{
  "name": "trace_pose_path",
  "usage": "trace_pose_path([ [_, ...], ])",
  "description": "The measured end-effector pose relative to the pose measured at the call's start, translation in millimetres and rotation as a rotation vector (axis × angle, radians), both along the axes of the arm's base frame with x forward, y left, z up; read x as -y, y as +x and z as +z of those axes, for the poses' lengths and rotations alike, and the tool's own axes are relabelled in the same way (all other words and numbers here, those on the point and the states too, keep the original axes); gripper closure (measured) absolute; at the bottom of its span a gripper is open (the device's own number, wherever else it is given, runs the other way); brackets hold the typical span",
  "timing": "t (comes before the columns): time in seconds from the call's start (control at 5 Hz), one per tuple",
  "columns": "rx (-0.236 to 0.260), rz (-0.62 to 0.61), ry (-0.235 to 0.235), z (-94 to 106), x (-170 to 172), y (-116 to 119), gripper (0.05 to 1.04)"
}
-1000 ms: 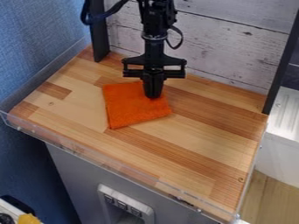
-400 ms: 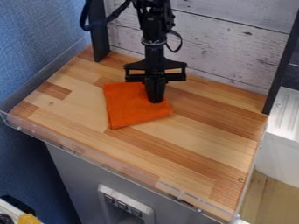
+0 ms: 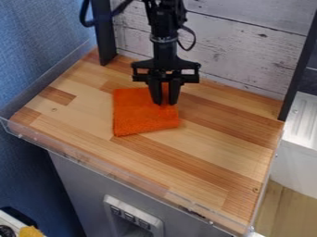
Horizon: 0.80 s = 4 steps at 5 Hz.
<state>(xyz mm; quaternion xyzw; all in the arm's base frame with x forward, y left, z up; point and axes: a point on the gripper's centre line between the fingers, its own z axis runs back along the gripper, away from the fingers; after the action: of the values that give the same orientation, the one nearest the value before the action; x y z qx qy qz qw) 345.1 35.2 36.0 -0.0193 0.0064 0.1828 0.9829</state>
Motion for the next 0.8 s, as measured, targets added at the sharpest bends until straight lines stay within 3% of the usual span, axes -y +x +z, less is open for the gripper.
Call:
trace_pose_path([
  [0.2,0.016,-0.068,0.000,16.3,-20,-9,0.408],
  [0.4,0.026,-0.109,0.003,23.8,-27,-13,0.702],
  [0.6,0.026,-0.115,0.019,19.6,-30,-15,0.920],
  [0.8,0.041,-0.091,0.037,15.6,-32,-15,1.017],
])
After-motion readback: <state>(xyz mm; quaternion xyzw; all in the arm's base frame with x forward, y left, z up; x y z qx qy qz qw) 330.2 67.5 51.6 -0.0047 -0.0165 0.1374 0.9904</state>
